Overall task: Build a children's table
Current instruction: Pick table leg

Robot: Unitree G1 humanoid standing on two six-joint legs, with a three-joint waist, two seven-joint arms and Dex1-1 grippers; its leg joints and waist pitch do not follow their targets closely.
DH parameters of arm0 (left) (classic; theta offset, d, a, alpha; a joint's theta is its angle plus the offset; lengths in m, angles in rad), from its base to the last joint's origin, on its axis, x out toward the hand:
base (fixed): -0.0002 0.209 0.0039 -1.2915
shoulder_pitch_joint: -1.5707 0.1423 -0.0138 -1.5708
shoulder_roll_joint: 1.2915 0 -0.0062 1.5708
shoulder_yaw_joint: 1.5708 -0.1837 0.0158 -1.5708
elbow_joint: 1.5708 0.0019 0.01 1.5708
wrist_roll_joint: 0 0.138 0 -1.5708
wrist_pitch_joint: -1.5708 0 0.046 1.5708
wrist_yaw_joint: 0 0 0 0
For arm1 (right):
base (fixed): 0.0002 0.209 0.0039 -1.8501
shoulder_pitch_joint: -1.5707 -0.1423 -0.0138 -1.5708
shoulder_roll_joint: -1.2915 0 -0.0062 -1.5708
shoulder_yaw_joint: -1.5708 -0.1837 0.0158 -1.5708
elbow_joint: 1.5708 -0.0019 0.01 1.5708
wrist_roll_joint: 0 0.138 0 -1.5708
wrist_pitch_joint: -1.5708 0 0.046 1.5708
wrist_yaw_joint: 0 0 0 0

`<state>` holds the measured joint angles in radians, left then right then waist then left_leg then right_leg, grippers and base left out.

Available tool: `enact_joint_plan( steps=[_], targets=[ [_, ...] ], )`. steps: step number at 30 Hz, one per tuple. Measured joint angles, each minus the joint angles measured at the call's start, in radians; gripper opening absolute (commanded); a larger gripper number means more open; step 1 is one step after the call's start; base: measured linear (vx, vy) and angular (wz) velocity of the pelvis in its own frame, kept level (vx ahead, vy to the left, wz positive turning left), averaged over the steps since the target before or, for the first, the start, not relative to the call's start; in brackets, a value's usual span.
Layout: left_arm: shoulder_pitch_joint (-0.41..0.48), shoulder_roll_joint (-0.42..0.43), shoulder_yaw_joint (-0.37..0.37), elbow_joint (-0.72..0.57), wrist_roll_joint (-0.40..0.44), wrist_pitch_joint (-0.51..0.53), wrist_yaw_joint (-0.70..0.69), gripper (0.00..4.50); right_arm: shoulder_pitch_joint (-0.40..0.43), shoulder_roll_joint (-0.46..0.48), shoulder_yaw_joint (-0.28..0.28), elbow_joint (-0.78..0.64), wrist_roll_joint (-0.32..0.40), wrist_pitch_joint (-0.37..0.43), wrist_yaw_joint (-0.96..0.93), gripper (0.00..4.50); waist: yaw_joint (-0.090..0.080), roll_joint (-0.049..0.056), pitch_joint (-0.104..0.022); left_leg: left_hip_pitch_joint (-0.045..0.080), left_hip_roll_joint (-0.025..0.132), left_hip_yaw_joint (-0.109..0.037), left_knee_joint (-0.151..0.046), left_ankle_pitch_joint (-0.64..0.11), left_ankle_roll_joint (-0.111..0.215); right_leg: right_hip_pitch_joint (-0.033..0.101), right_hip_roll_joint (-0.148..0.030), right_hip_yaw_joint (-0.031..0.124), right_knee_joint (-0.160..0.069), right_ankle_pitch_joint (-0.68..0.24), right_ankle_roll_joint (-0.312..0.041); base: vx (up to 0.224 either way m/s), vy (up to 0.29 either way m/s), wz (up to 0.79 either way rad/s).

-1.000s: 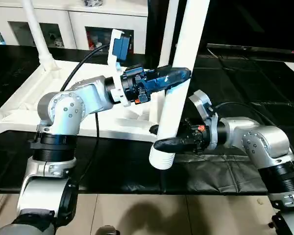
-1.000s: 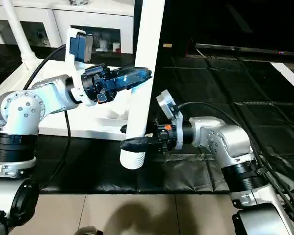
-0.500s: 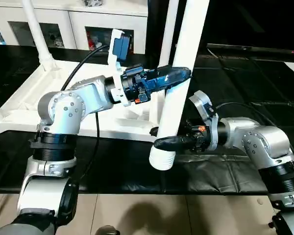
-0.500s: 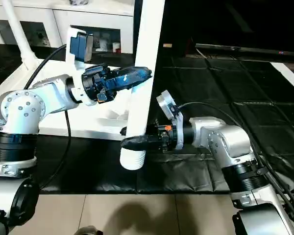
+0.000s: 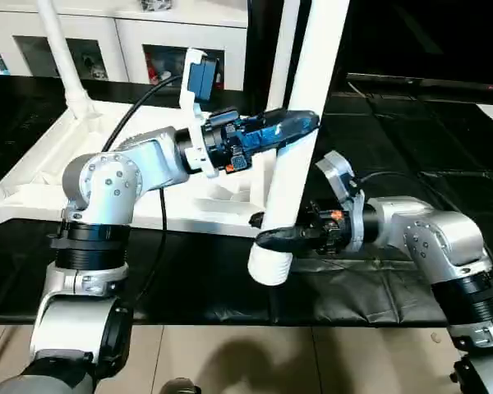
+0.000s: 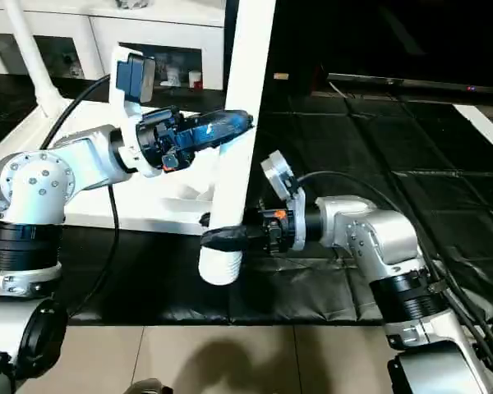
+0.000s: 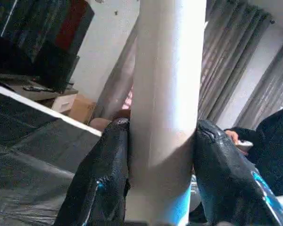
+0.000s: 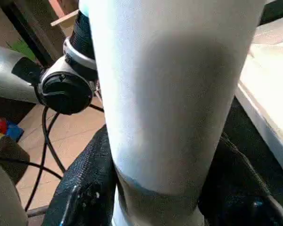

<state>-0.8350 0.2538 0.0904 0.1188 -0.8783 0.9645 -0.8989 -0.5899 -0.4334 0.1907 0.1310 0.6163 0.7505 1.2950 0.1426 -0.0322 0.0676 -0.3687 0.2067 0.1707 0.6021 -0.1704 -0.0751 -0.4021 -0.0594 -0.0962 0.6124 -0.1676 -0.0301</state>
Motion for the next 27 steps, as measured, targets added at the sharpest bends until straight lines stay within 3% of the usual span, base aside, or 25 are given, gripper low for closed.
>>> enact_joint_plan(
  steps=[2,7,27],
  targets=[
    [0.0,0.0,0.002,0.0,0.0,0.0,0.003,1.77,0.0,0.013,-0.004,0.006,0.0,-0.001,-0.007,2.51,0.0,0.0,0.0,0.0,0.0,0.0,0.0,0.0,0.0,0.0,0.0,0.0,0.0,0.0,0.0,0.0,0.0,0.0],
    [0.0,0.0,0.002,0.001,0.0,0.0,0.007,1.77,0.0,0.021,-0.009,0.025,0.001,0.002,-0.019,2.93,0.001,0.0,0.0,0.0,0.0,0.0,0.0,0.0,0.0,0.0,0.0,0.0,0.0,0.001,-0.001,0.0,0.0,0.0],
    [-0.01,-0.002,0.002,0.001,0.0,0.0,-0.002,1.77,0.0,0.023,-0.01,0.027,0.011,0.007,-0.013,2.97,0.0,0.0,0.0,0.0,0.0,0.0,0.0,0.0,0.0,0.0,0.0,0.0,0.0,0.001,-0.001,0.0,0.0,0.0]
  ],
)
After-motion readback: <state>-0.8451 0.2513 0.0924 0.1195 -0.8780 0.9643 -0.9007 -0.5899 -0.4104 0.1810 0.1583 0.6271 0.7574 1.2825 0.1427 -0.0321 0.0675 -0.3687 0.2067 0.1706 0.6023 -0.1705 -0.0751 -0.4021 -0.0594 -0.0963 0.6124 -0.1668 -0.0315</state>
